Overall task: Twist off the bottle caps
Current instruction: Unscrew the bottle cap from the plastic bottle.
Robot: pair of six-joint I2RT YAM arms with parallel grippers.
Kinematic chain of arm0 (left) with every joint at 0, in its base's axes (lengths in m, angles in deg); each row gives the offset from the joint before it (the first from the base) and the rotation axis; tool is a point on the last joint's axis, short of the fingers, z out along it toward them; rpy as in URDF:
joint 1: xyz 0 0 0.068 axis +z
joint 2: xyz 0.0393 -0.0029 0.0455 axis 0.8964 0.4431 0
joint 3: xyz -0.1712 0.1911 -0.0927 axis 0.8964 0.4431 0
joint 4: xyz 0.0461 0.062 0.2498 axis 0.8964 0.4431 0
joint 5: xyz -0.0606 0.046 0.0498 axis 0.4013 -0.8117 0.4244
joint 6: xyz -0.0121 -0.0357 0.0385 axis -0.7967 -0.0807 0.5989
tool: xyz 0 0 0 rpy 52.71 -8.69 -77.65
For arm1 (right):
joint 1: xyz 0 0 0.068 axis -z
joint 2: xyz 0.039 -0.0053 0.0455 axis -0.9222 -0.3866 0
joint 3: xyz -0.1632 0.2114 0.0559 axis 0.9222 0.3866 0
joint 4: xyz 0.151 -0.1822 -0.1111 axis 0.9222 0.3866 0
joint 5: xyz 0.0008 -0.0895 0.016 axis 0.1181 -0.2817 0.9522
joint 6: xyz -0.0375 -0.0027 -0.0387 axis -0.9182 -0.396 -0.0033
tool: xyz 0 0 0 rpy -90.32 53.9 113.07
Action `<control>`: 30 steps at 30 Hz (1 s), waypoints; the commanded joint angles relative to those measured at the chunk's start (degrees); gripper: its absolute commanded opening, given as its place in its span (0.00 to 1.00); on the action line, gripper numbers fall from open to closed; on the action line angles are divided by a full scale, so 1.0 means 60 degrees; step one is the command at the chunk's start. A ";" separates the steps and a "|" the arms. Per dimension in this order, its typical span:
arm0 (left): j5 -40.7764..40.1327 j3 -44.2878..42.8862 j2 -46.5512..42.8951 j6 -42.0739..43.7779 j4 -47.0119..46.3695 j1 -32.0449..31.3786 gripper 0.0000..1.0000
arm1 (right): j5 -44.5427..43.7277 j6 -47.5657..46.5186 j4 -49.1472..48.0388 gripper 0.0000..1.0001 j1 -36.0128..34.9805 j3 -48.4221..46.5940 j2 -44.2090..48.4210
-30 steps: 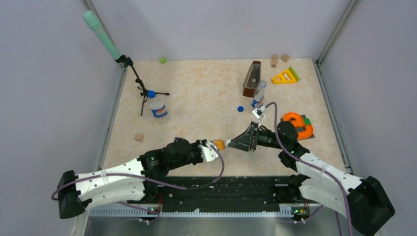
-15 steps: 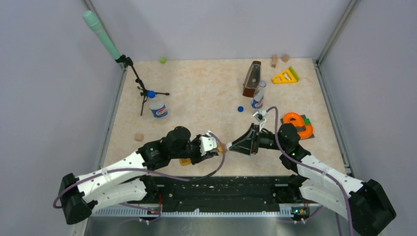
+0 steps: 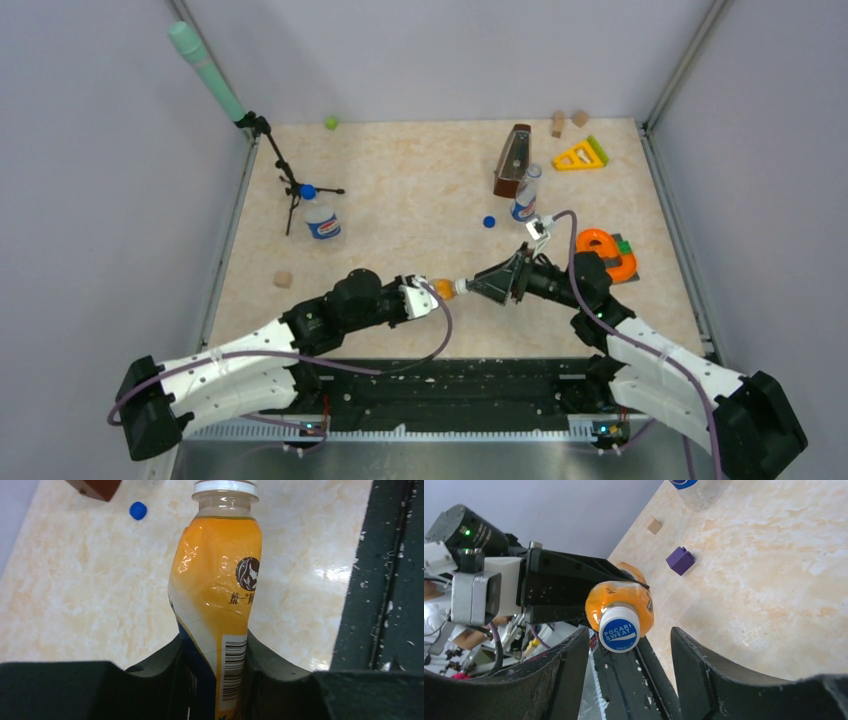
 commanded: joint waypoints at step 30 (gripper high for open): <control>-0.3311 0.0737 -0.0288 0.2334 -0.2356 -0.1326 0.00 | 0.0151 0.2930 -0.2690 0.49 0.0077 -0.0190 -0.1818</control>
